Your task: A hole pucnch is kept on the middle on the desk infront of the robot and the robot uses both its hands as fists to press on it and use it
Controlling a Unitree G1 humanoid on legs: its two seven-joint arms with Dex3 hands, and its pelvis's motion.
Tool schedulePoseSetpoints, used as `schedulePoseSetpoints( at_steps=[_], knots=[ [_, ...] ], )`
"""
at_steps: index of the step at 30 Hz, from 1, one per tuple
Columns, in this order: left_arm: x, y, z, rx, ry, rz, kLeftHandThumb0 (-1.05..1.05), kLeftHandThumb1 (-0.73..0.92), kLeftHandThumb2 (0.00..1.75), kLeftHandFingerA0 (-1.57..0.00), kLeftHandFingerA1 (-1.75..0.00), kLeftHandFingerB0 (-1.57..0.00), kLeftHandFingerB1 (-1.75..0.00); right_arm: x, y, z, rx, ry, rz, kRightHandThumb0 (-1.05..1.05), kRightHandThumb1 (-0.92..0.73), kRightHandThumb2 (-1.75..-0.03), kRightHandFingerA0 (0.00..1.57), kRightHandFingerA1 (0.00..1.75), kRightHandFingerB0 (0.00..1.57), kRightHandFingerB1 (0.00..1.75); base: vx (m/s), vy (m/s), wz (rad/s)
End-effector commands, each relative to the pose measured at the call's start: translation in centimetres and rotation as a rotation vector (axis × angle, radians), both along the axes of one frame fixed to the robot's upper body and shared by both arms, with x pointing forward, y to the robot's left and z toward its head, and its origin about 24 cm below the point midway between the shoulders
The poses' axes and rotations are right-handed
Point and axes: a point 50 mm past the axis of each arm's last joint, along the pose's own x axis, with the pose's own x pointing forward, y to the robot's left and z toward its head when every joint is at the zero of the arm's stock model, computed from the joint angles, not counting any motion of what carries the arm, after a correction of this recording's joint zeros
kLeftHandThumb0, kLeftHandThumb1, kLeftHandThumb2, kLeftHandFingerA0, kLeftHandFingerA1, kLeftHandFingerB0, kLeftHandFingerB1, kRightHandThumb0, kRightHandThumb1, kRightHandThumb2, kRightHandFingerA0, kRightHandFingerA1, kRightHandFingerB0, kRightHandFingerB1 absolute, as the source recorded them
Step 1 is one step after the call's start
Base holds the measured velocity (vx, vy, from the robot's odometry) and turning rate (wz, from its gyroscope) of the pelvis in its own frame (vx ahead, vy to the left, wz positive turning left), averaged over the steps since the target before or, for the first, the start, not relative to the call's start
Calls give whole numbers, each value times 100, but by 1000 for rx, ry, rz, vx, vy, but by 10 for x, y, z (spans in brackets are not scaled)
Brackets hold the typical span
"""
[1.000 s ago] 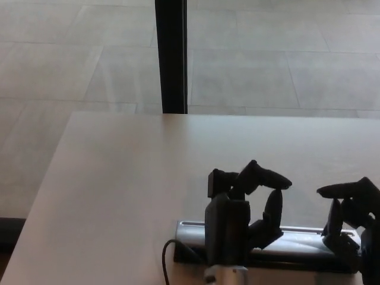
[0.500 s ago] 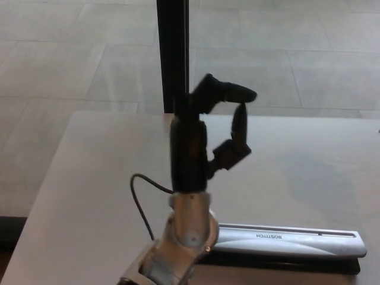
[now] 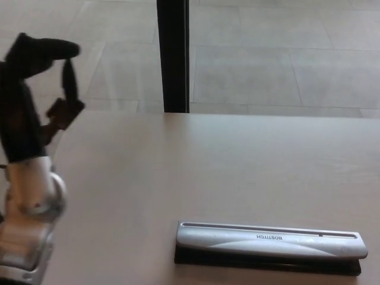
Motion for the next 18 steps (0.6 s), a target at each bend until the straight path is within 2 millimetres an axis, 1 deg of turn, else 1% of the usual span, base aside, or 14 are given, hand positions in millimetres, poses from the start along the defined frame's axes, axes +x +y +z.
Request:
schedulePoseSetpoints(
  at_steps=[1, 2, 3, 4, 6, 7, 9, 10, 11, 12, 14, 16, 17, 18],
  knots=[
    [-99, 172, -18, -325, 394, 247, -35, 68, 70, -101, -175, -76, -112, -176, -134, 5, 616, -203, -699, -47, -76, -69, 89, 158, 58, 81, 0, 0, 0],
    [-114, 179, -42, -336, 445, 319, -37, 56, 103, -126, -138, -76, -89, -186, -133, -17, 692, -256, -728, -50, -71, -68, 100, 143, 57, 80, 0, 0, 0],
    [-126, 183, -58, -362, 483, 351, -32, 75, 75, -100, -174, -74, -88, -191, -134, -36, 819, -319, -717, -52, -74, -68, 84, 142, 53, 76, 0, 0, 0],
    [-133, 186, -69, -397, 485, 379, -38, 57, 100, -128, -141, -76, -86, -194, -134, -49, 907, -355, -753, -53, -75, -65, 90, 133, 54, 67, 0, 0, 0],
    [-151, 190, -94, -512, 481, 474, -37, 50, 95, -133, -142, -77, -89, -201, -130, -77, 1042, -432, -778, -55, -76, -63, 84, 128, 68, 105, 0, 0, 0],
    [-152, 190, -95, -520, 481, 479, -37, 50, 95, -133, -142, -77, -89, -202, -130, -79, 1048, -433, -779, -55, -76, -63, 84, 128, 68, 105, 0, 0, 0],
    [-181, 197, -136, -693, 511, 692, -41, 48, 91, -134, -145, -79, -87, -199, -119, -114, 1151, -424, -853, -53, -71, -62, 103, 121, 81, 127, 0, 0, 0],
    [-190, 198, -149, -707, 523, 748, -32, 69, 60, -92, -164, -73, -72, -196, -115, -123, 1180, -411, -877, -54, -71, -65, 106, 124, 86, 133, 0, 0, 0],
    [-202, 196, -164, -724, 559, 785, -33, 72, 61, -87, -159, -68, -62, -194, -110, -132, 1192, -404, -880, -56, -72, -64, 105, 124, 81, 134, 0, 0, 0],
    [-210, 194, -172, -743, 581, 805, -36, 69, 63, -87, -169, -65, -62, -194, -107, -138, 1198, -397, -879, -51, -81, -64, 95, 118, 68, 105, 0, 0, 0],
    [-233, 183, -202, -834, 676, 867, -31, 69, 62, -84, -168, -71, -68, -192, -95, -160, 1297, -399, -896, -51, -81, -64, 93, 111, 63, 94, 0, 0, 0],
    [-239, 177, -213, -858, 721, 878, -31, 67, 65, -92, -166, -71, -72, -190, -90, -169, 1314, -378, -909, -50, -80, -64, 89, 124, 63, 115, 0, 0, 0],
    [-243, 175, -220, -836, 793, 869, -38, 78, 64, -97, -137, -69, -59, -188, -87, -174, 1331, -365, -917, -49, -77, -62, 88, 105, 67, 101, 0, 0, 0],
    [-253, 169, -230, -800, 909, 846, -35, 78, 64, -95, -134, -72, -66, -185, -79, -186, 1364, -345, -921, -49, -73, -61, 86, 105, 68, 93, 0, 0, 0]
  ],
)
